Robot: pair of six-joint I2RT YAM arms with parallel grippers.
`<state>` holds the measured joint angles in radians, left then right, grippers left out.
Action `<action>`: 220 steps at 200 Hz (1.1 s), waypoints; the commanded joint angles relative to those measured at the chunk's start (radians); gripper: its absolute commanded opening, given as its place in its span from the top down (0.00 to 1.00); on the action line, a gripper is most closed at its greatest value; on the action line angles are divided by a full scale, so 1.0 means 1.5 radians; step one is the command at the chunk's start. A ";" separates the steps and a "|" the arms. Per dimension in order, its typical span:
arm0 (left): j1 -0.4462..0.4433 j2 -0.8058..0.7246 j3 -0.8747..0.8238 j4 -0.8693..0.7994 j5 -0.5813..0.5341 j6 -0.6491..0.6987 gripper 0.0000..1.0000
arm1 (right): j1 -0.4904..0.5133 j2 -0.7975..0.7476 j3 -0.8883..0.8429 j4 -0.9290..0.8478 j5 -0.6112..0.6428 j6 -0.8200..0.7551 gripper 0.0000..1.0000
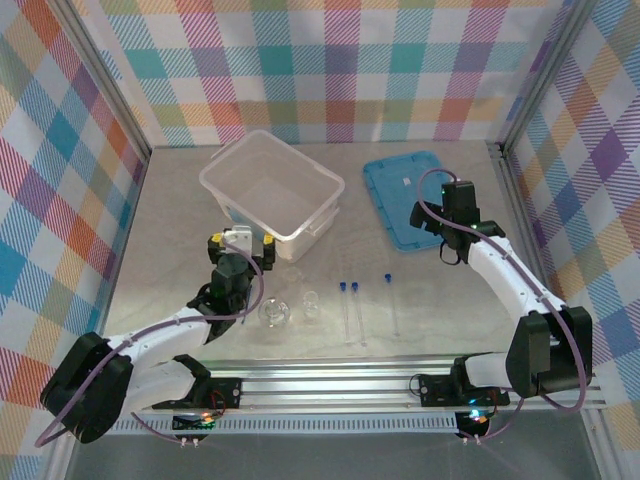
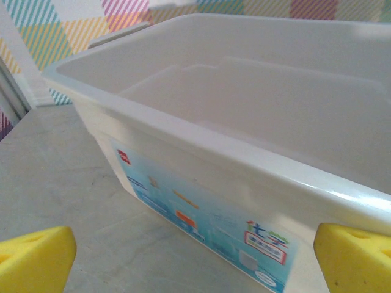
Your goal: Organize the chemistry lab equipment
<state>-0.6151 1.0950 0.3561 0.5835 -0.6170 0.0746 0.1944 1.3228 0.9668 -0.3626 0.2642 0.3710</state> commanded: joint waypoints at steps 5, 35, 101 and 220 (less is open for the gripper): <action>-0.028 -0.043 -0.001 -0.003 -0.044 0.038 0.00 | 0.022 0.003 0.044 -0.032 0.016 0.005 0.01; -0.064 -0.079 0.013 -0.040 -0.071 0.056 0.00 | 0.050 0.002 0.060 -0.058 0.046 -0.012 0.01; -0.105 -0.081 0.022 -0.059 -0.084 0.040 0.00 | 0.071 0.008 0.069 -0.088 0.066 -0.030 0.01; -0.144 -0.085 0.072 -0.216 -0.061 -0.097 0.00 | 0.095 -0.009 0.050 -0.127 0.046 -0.027 0.01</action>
<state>-0.8124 0.9897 0.4076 0.3622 -0.7166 0.0204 0.3305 1.3338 1.0420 -0.5041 0.3470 0.3286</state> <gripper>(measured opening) 0.997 0.990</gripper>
